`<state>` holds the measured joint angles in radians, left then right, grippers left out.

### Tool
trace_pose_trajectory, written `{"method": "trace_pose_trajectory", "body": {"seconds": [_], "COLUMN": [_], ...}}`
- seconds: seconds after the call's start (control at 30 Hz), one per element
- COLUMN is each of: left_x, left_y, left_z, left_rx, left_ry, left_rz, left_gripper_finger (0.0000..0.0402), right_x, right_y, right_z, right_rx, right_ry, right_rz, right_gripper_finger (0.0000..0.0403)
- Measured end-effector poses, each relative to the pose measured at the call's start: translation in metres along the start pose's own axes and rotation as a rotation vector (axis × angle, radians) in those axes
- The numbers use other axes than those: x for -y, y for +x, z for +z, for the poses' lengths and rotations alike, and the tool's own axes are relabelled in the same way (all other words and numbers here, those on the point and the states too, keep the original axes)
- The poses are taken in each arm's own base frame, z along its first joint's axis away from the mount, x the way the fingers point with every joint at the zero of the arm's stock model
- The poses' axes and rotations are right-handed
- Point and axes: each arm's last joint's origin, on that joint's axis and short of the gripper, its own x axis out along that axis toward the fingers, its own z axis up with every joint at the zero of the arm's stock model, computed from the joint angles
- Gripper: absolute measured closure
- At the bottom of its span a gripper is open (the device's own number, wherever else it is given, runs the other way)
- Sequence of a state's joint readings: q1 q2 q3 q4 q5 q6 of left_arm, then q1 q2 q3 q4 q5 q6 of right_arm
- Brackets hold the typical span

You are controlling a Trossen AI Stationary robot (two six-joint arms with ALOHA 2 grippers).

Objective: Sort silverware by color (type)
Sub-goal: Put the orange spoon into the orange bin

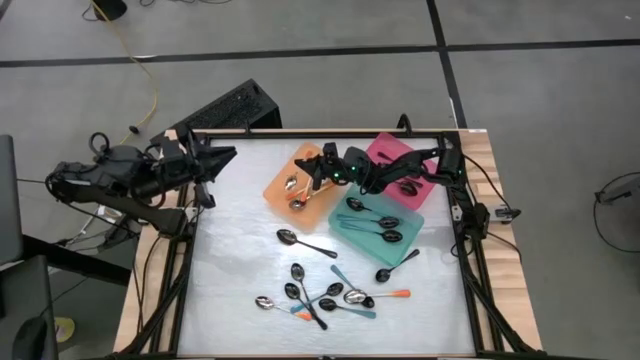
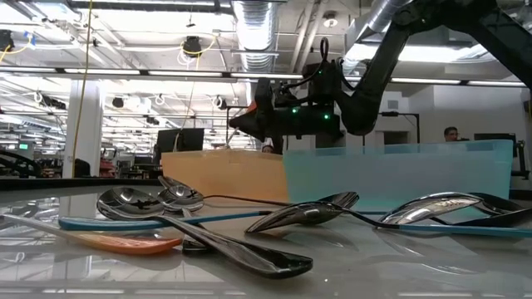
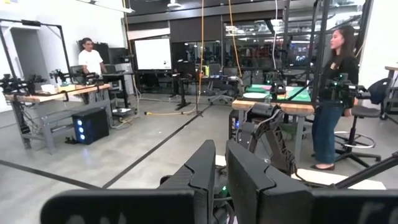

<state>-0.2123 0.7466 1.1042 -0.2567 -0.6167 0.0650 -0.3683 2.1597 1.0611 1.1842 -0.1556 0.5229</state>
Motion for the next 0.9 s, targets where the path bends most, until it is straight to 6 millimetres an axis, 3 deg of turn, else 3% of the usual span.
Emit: {"method": "trace_pose_trajectory", "body": {"seconds": [0.57, 0.8, 0.9], "left_x": [-0.0002, -0.0060, -0.0062], "left_y": [-0.0002, 0.0006, 0.0005], "left_z": [-0.0006, -0.0032, -0.0048], "left_rx": [-0.006, -0.027, -0.041], "left_ry": [0.004, -0.062, -0.052], "left_rz": [0.002, 0.250, 0.262], "left_gripper_finger": [0.0375, 0.0375, 0.0373], "right_x": [0.0050, 0.0072, 0.0063], "right_y": [-0.0009, -0.0013, -0.0013], "right_z": [0.0035, 0.0043, 0.0052], "right_rx": [0.012, -0.001, -0.005], "right_ry": [-0.002, -0.002, -0.014], "right_rz": [-0.011, 0.003, 0.005], "right_gripper_finger": [0.0326, 0.0304, 0.0292]}}
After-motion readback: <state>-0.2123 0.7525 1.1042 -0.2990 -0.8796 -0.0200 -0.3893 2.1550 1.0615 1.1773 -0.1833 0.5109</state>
